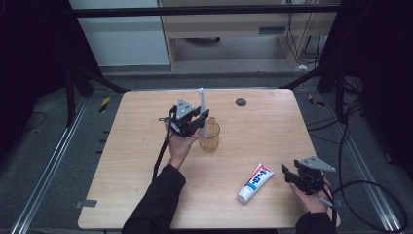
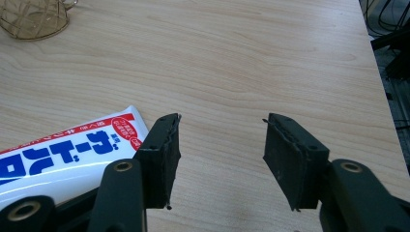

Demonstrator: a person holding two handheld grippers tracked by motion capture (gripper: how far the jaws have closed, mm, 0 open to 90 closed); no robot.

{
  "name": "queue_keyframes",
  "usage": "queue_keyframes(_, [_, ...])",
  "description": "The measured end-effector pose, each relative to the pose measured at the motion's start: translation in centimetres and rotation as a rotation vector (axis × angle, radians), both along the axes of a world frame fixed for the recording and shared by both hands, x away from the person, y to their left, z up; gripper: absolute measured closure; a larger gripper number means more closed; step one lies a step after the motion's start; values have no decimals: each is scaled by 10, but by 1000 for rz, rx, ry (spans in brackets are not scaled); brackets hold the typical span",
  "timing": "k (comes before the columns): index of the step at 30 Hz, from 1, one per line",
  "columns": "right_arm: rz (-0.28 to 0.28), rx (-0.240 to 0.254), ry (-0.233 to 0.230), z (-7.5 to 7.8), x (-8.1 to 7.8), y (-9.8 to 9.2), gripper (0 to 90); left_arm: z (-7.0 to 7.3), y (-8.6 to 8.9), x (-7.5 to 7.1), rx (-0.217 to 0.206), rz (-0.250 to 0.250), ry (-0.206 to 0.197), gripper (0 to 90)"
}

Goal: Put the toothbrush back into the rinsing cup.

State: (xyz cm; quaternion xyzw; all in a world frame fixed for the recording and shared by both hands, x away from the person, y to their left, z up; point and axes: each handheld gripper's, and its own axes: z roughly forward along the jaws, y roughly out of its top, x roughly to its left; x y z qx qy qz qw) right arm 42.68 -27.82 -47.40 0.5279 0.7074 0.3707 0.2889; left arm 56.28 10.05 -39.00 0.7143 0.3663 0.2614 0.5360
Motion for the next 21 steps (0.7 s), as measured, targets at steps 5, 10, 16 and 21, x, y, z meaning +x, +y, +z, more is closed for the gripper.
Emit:
queue_keyframes(5, [0, -1, 0, 0, 0, 0, 466, -8, 1, -1, 3, 3, 7, 683])
queue_keyframes(10, [0, -1, -2, 0, 0, 0, 466, -15, 1, -2, 6, 1, 12, 683])
queue_keyframes(16, [1, -3, -1, 0, 0, 0, 466, -23, 1, -2, 11, 2, 20, 683])
queue_keyframes(21, [2, -5, -1, -1, 0, 1, 466, -28, 1, -3, 25, 4, 27, 683])
